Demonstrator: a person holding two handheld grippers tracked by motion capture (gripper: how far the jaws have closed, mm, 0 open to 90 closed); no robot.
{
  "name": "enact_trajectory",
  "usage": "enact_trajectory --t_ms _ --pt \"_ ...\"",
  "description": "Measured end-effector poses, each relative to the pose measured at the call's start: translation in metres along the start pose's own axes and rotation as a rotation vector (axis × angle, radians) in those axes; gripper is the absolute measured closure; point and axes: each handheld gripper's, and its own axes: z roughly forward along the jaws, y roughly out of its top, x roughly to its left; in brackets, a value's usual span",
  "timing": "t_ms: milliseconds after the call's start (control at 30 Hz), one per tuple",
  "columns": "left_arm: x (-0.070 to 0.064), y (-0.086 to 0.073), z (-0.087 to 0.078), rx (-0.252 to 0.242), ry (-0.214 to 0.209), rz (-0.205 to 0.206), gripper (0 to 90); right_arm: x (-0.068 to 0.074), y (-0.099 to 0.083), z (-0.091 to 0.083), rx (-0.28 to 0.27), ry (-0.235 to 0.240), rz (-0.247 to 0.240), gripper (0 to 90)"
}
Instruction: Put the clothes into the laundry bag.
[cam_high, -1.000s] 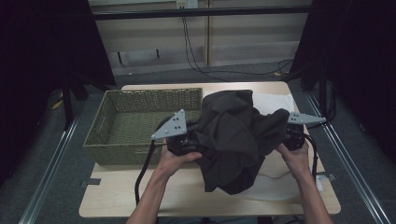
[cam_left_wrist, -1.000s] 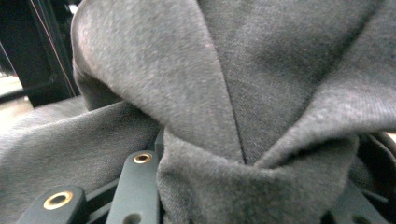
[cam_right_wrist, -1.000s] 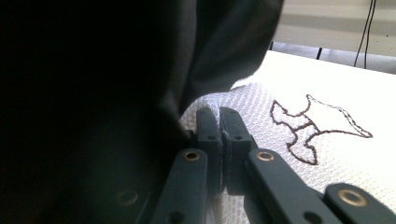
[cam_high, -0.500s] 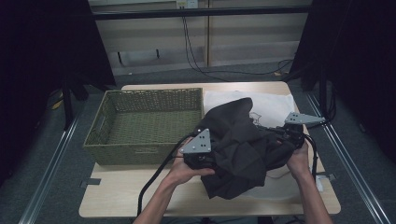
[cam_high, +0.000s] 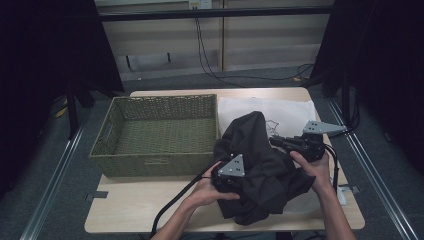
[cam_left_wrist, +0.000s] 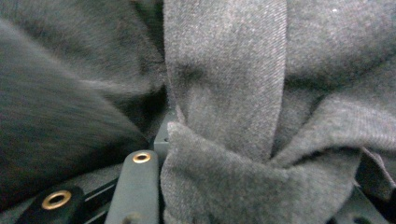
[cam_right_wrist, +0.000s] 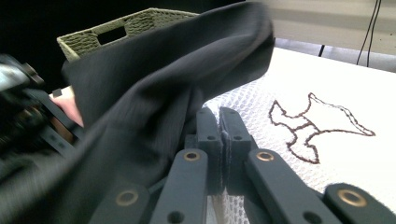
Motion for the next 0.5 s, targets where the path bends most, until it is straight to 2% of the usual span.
enact_trajectory --t_ms 200,267,300,400,500 --pt "0.004 -0.003 0.013 0.027 0.003 -0.029 58.7 0.006 0.005 -0.004 -0.009 0.003 -0.018 88.7" --pt "0.005 -0.003 0.016 0.047 0.023 -0.04 58.7 0.008 0.007 -0.005 -0.014 0.007 -0.02 88.7" --pt "0.005 -0.002 0.017 0.059 0.029 -0.031 58.8 0.01 0.008 -0.006 -0.016 0.001 -0.024 88.7" --pt "0.006 -0.003 0.018 0.062 0.038 -0.059 58.8 0.014 0.012 -0.011 -0.023 0.01 -0.038 88.8" --pt "0.007 -0.002 0.019 0.067 0.04 -0.063 58.7 0.02 0.014 -0.014 -0.015 0.012 -0.042 88.9"
